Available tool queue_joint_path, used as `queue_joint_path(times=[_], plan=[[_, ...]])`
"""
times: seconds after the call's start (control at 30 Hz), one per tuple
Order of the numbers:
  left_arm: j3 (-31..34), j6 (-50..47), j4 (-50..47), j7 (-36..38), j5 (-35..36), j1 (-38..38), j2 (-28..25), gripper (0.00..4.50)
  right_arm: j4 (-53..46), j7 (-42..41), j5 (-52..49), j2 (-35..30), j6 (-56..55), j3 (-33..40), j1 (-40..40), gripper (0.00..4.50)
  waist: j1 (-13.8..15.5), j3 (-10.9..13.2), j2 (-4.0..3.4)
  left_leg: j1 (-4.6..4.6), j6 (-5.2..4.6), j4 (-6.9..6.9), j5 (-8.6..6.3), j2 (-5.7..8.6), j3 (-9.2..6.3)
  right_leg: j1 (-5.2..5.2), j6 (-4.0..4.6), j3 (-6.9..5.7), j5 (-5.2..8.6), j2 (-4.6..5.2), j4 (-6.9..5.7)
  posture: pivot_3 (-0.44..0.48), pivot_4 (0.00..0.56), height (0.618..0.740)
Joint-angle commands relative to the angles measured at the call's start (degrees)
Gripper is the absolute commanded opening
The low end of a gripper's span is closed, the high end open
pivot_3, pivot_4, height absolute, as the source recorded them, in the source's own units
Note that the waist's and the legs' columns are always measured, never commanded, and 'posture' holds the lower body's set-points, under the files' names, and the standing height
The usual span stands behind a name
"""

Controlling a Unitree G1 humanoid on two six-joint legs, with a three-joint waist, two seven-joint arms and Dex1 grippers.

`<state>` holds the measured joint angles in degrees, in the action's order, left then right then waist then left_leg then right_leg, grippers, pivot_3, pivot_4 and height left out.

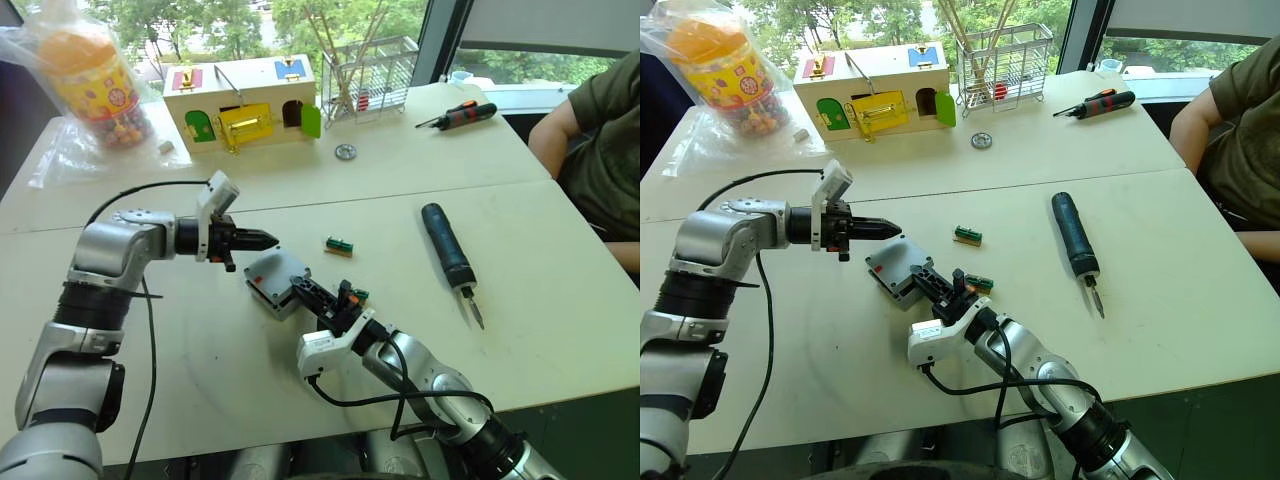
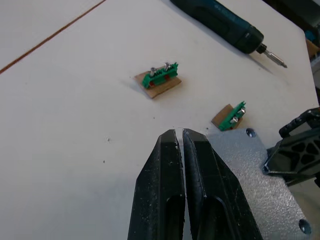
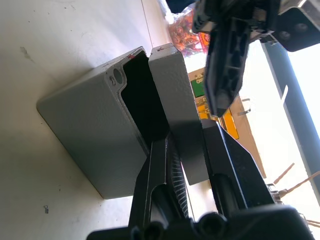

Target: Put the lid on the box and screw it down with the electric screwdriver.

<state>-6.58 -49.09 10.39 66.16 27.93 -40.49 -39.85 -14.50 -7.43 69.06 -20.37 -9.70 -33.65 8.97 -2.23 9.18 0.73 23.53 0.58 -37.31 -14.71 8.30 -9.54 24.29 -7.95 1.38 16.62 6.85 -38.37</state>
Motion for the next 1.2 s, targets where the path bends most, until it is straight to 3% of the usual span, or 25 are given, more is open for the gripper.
queue_joint_path(times=[0.03,0.47,0.67,0.87,0.97,1.2], plan=[[0.51,1.68,-0.77,1.0,-0.69,-0.21,-0.96,0.16,-2.65,0.42,0.65,-0.71,-0.9,-0.11,-0.71,0.12,0.04,0.0,0.0,0.0,0.0,-0.01,0.0,0.0,0.0,0.0,0.0,0.0,0.0,0.0,0.0,0.0,0.15,0.74],[0.53,2.27,-0.57,1.69,-1.41,-0.18,-0.28,0.16,-4.2,2.15,2.1,-0.69,-1.1,0.6,-0.74,0.12,-0.03,0.0,0.0,0.0,0.0,0.0,0.0,0.0,0.0,0.0,0.0,0.0,0.0,0.0,0.0,0.0,0.15,0.74],[-4.15,6.85,-1.89,4.98,-5.17,1.85,-1.97,0.16,-3.41,1.33,1.27,-0.34,-1.17,0.15,-1.49,0.12,-0.12,-0.01,0.01,0.0,0.0,0.0,0.0,0.0,0.01,0.0,0.0,0.0,0.0,0.0,0.0,0.0,0.15,0.74],[-8.4,14.46,-0.75,6.25,-10.57,4.35,-2.0,0.08,-3.36,1.02,1.05,-0.63,-1.52,0.39,-1.72,2.97,0.03,-0.7,-0.02,-0.18,0.0,0.08,0.0,-0.01,0.01,-0.16,0.01,0.01,0.01,-0.02,0.05,0.0,0.15,0.74],[-9.99,18.34,0.33,5.97,-13.37,5.52,-1.76,0.08,-4.23,0.74,0.75,-1.16,-1.82,0.78,-2.02,4.17,0.04,-1.33,-0.03,-0.3,0.0,0.17,-0.01,-0.02,0.01,-0.24,0.01,0.01,0.01,-0.02,0.09,0.0,0.15,0.74],[-10.99,22.82,2.05,5.66,-16.56,7.5,-0.43,0.08,-8.08,0.11,-0.68,-3.81,-3.29,2.35,-4.44,4.17,1.44,-1.67,-0.13,-1.19,-0.11,0.31,-0.22,-0.03,0.02,-1.02,-0.01,0.03,0.11,-0.04,0.36,0.0,0.15,0.74]])
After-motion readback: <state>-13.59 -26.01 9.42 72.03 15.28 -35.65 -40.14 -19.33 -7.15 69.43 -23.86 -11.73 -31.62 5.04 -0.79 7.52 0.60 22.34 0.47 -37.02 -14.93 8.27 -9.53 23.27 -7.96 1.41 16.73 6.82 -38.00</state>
